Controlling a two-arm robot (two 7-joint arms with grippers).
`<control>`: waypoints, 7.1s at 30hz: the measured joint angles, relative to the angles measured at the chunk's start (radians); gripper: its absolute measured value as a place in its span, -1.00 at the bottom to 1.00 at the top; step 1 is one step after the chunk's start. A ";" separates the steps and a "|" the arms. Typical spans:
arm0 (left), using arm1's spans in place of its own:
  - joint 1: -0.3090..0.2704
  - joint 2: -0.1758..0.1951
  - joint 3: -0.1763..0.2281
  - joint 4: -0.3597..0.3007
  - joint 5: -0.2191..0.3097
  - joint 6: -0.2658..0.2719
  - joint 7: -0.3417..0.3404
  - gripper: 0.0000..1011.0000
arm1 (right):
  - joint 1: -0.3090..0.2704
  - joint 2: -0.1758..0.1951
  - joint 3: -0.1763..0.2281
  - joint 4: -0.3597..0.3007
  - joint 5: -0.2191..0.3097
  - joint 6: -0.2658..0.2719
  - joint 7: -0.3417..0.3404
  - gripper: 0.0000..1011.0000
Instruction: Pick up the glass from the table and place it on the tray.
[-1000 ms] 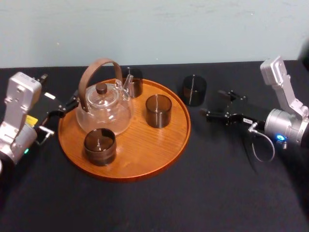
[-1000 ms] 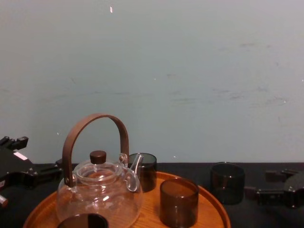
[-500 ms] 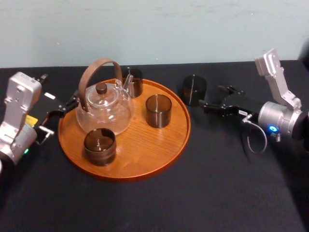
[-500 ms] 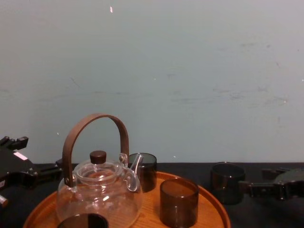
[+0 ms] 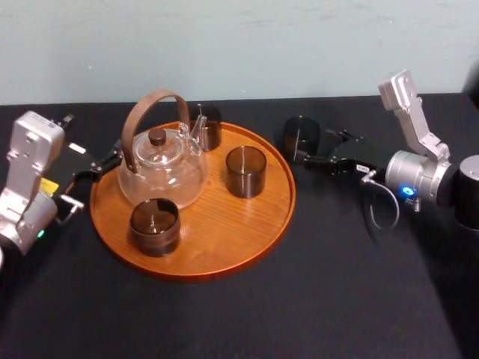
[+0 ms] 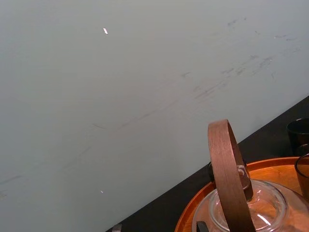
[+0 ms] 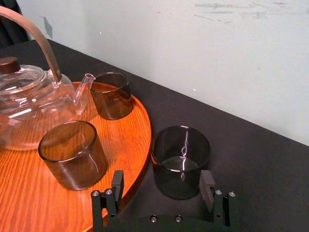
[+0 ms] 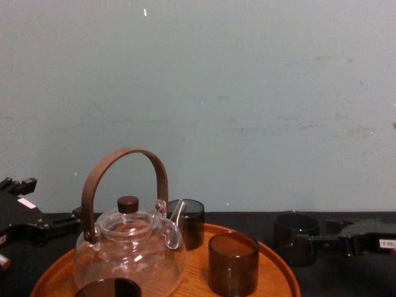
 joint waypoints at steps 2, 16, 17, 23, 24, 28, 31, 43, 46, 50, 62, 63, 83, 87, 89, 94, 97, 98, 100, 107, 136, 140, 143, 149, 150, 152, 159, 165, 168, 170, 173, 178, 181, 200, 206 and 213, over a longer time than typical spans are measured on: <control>0.000 0.000 0.000 0.000 0.000 0.000 0.000 0.98 | 0.008 -0.007 -0.002 0.012 -0.002 -0.004 0.004 0.98; 0.000 0.000 0.000 0.000 0.000 0.000 0.000 0.98 | 0.027 -0.025 0.004 0.046 -0.013 -0.014 0.009 0.98; 0.000 0.000 0.000 0.000 0.000 0.000 0.000 0.98 | 0.024 -0.024 0.006 0.044 -0.013 -0.012 0.008 0.98; 0.000 0.000 0.000 0.000 0.000 0.000 0.000 0.98 | 0.019 -0.019 0.013 0.045 -0.014 -0.009 0.001 0.98; 0.000 0.000 0.000 0.000 0.000 0.000 0.000 0.98 | 0.019 -0.019 0.014 0.046 -0.015 -0.009 0.000 0.98; 0.000 0.000 0.000 0.000 0.000 0.000 0.000 0.98 | 0.020 -0.020 0.018 0.052 -0.019 -0.008 -0.006 0.98; 0.000 0.000 0.000 0.000 0.000 0.000 0.000 0.98 | 0.027 -0.024 0.020 0.064 -0.025 -0.007 -0.014 0.98; 0.000 0.000 0.000 0.000 0.000 0.000 0.000 0.98 | 0.066 -0.059 0.021 0.129 -0.062 -0.004 -0.050 0.98; 0.000 0.000 0.000 0.000 0.000 0.000 0.000 0.98 | 0.076 -0.070 0.022 0.149 -0.074 -0.007 -0.057 0.98; 0.000 0.000 0.000 0.000 0.000 0.000 0.000 0.98 | 0.084 -0.079 0.023 0.161 -0.082 -0.011 -0.056 0.98; 0.000 0.000 0.000 0.000 0.000 0.000 0.000 0.98 | 0.094 -0.099 0.021 0.178 -0.107 -0.012 -0.033 0.98; 0.000 0.000 0.000 0.000 0.000 0.000 0.000 0.98 | 0.094 -0.100 0.021 0.179 -0.108 -0.012 -0.032 0.98; 0.000 0.000 0.000 0.000 0.000 0.000 0.000 0.98 | 0.137 -0.136 0.033 0.254 -0.124 -0.035 -0.023 0.98; 0.000 0.000 0.000 0.000 0.000 0.000 0.000 0.98 | 0.147 -0.142 0.036 0.271 -0.129 -0.041 -0.023 0.98; 0.000 0.000 0.000 0.000 0.000 0.000 0.000 0.98 | 0.153 -0.146 0.037 0.282 -0.132 -0.045 -0.021 0.98; 0.000 0.000 0.000 0.000 0.000 0.000 0.000 0.98 | 0.167 -0.156 0.038 0.308 -0.139 -0.053 -0.016 0.98; 0.000 0.000 0.000 0.000 0.000 0.000 0.000 0.98 | 0.186 -0.169 0.039 0.345 -0.146 -0.067 -0.008 0.98; 0.000 0.000 0.000 0.000 0.000 0.000 0.000 0.98 | 0.190 -0.172 0.039 0.354 -0.147 -0.069 -0.007 0.98; 0.000 0.000 0.000 0.000 0.000 0.000 0.000 0.98 | 0.201 -0.179 0.039 0.373 -0.151 -0.076 -0.003 0.98; 0.000 0.000 0.000 0.000 0.000 0.000 0.000 0.98 | 0.227 -0.198 0.043 0.424 -0.165 -0.092 0.004 0.98; 0.000 0.000 0.000 0.000 0.000 0.000 0.000 0.98 | 0.234 -0.205 0.047 0.439 -0.179 -0.102 -0.002 0.79; 0.000 0.000 0.000 0.000 0.000 0.000 0.000 0.98 | 0.234 -0.205 0.047 0.440 -0.178 -0.102 -0.001 0.79; 0.000 0.000 0.000 0.000 0.000 0.000 0.000 0.98 | 0.234 -0.205 0.047 0.440 -0.178 -0.102 -0.001 0.79; 0.000 0.000 0.000 0.000 0.000 0.000 0.000 0.98 | 0.180 -0.177 0.071 0.330 -0.158 -0.058 0.010 0.79; 0.000 0.000 0.000 0.000 0.000 0.000 0.000 0.98 | 0.173 -0.172 0.073 0.313 -0.155 -0.052 0.010 0.79; 0.000 0.000 0.000 0.000 0.000 0.000 0.000 0.98 | 0.142 -0.153 0.079 0.248 -0.145 -0.031 0.010 0.79; 0.000 0.000 0.000 0.000 0.000 0.000 0.000 0.98 | 0.049 -0.089 0.084 0.066 -0.118 0.023 0.010 0.79; 0.000 0.000 0.000 0.000 0.000 0.000 0.000 0.98 | -0.043 -0.017 0.088 -0.095 -0.086 0.058 0.020 0.79; 0.000 0.000 0.000 0.000 0.000 0.000 0.000 0.98 | -0.066 0.003 0.088 -0.135 -0.077 0.066 0.024 0.79; 0.000 0.000 0.000 0.000 0.000 0.000 0.000 0.98 | -0.092 0.027 0.087 -0.179 -0.066 0.074 0.029 0.79; 0.000 0.000 0.000 0.000 0.000 0.000 0.000 0.98 | -0.107 0.043 0.083 -0.208 -0.059 0.077 0.036 0.79; 0.000 0.000 0.000 0.000 0.000 0.000 0.000 0.98 | -0.129 0.070 0.067 -0.257 -0.050 0.083 0.052 0.79; 0.000 0.000 0.000 0.000 0.000 0.000 0.000 0.98 | -0.139 0.084 0.051 -0.284 -0.047 0.086 0.066 0.79; 0.000 0.000 0.000 0.000 0.000 0.000 0.000 0.98 | -0.165 0.129 -0.051 -0.394 -0.033 0.083 0.121 0.79; 0.000 0.000 0.000 0.000 0.000 0.000 0.000 0.98 | -0.159 0.127 -0.079 -0.405 -0.032 0.081 0.121 0.79; 0.000 0.000 0.000 0.000 0.000 0.000 0.000 0.98 | -0.142 0.111 -0.110 -0.401 -0.029 0.077 0.113 0.79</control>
